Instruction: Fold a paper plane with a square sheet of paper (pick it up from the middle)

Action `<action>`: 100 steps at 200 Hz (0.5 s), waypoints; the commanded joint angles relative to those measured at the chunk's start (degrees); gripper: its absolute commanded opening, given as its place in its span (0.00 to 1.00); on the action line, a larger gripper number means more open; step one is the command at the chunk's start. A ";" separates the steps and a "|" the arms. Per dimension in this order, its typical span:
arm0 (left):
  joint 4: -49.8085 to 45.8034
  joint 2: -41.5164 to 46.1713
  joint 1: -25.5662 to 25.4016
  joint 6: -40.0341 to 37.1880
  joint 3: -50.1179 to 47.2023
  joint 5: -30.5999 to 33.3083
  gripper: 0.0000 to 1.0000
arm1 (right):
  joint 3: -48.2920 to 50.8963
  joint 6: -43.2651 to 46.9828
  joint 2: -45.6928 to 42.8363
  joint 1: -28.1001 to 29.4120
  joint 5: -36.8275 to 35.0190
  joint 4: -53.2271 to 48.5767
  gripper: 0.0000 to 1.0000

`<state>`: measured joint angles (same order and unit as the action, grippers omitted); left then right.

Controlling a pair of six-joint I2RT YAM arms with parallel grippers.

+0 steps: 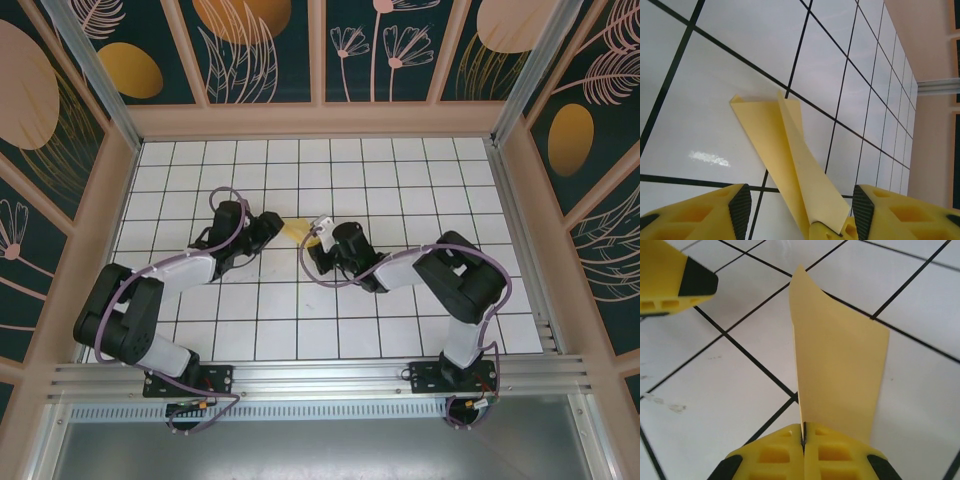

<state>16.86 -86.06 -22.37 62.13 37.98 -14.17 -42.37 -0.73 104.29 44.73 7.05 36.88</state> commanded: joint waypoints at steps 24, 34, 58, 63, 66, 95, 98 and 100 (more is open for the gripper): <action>2.88 2.18 0.22 -2.57 -3.02 0.11 0.58 | 0.28 -11.70 -0.99 -3.17 13.51 1.23 0.02; 4.73 2.49 0.22 -2.93 -3.70 -0.79 0.58 | 0.40 -14.32 -0.68 -4.06 15.89 2.11 0.02; 8.34 2.70 0.22 -3.45 -4.78 -3.22 0.55 | 0.49 -20.16 0.36 -5.98 20.36 3.72 0.02; 8.76 2.57 0.22 -3.65 -4.80 -3.58 0.54 | 0.47 -21.13 0.64 -6.28 21.33 3.95 0.02; 9.06 2.51 0.15 -3.74 -4.90 -3.78 0.53 | 0.38 -21.90 0.81 -6.50 21.95 4.21 0.02; 10.51 1.21 -0.73 -5.03 -4.26 -6.01 0.47 | -0.32 -27.77 2.63 -8.08 27.09 6.04 0.02; 10.52 1.09 -0.89 -5.13 -4.13 -6.04 0.47 | -0.42 -28.17 2.77 -8.15 27.37 6.01 0.02; 10.55 0.94 -1.02 -5.17 -4.07 -6.11 0.46 | -0.50 -28.40 2.87 -8.18 27.50 6.01 0.02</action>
<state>23.66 -84.58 -22.55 59.27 33.58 -17.61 -42.37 -22.02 105.10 37.41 27.62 39.33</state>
